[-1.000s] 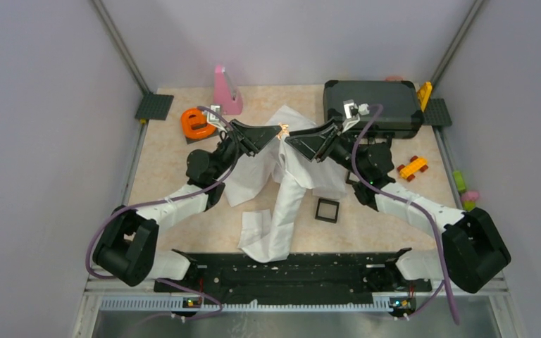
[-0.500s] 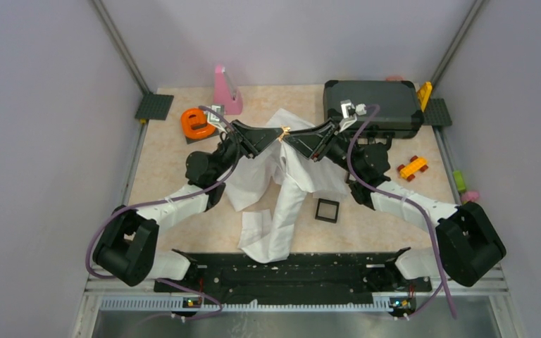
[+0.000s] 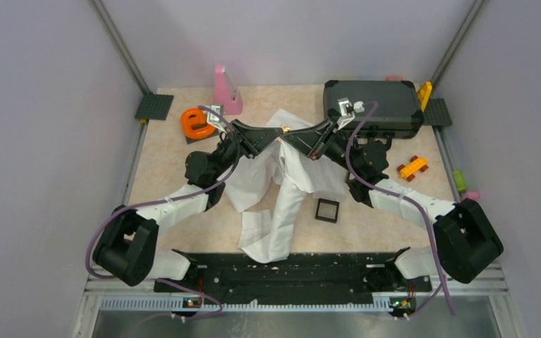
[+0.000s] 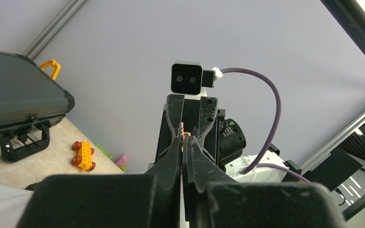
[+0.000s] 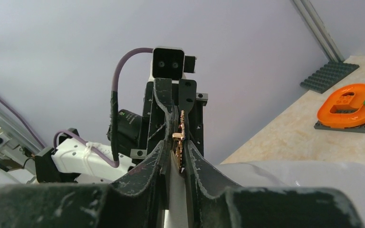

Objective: Remove the brooch from the garment

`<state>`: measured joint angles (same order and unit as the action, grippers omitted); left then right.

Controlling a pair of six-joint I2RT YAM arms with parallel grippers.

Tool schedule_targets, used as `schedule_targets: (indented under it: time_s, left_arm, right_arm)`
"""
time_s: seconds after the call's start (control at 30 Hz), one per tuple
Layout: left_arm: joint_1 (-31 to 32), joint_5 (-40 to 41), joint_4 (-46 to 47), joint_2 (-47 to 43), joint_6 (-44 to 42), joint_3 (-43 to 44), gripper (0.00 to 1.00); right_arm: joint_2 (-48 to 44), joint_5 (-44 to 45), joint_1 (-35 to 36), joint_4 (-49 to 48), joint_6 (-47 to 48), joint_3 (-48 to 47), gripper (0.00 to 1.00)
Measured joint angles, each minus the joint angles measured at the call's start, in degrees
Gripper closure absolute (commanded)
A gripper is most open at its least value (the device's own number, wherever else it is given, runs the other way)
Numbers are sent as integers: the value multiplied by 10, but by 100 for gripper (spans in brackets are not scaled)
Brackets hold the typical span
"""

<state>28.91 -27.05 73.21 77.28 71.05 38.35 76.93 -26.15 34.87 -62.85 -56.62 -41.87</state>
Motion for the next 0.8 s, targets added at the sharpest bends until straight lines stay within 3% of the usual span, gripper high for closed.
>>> schedule_targets:
  time_s: [0.47,0.67,0.8]
  left_arm:
    - [0,9,-24,-17,-57,1,100]
    - [2,5,-19,-18,-63,1,100]
    - [-3,10,-43,-24,-72,8,100]
  right_arm:
    - [20,-3,0,-6,-39,-10,100]
    - [27,-13,-1,-21,-52,-11,99]
    - [34,-47,-6,32,-28,-49,93]
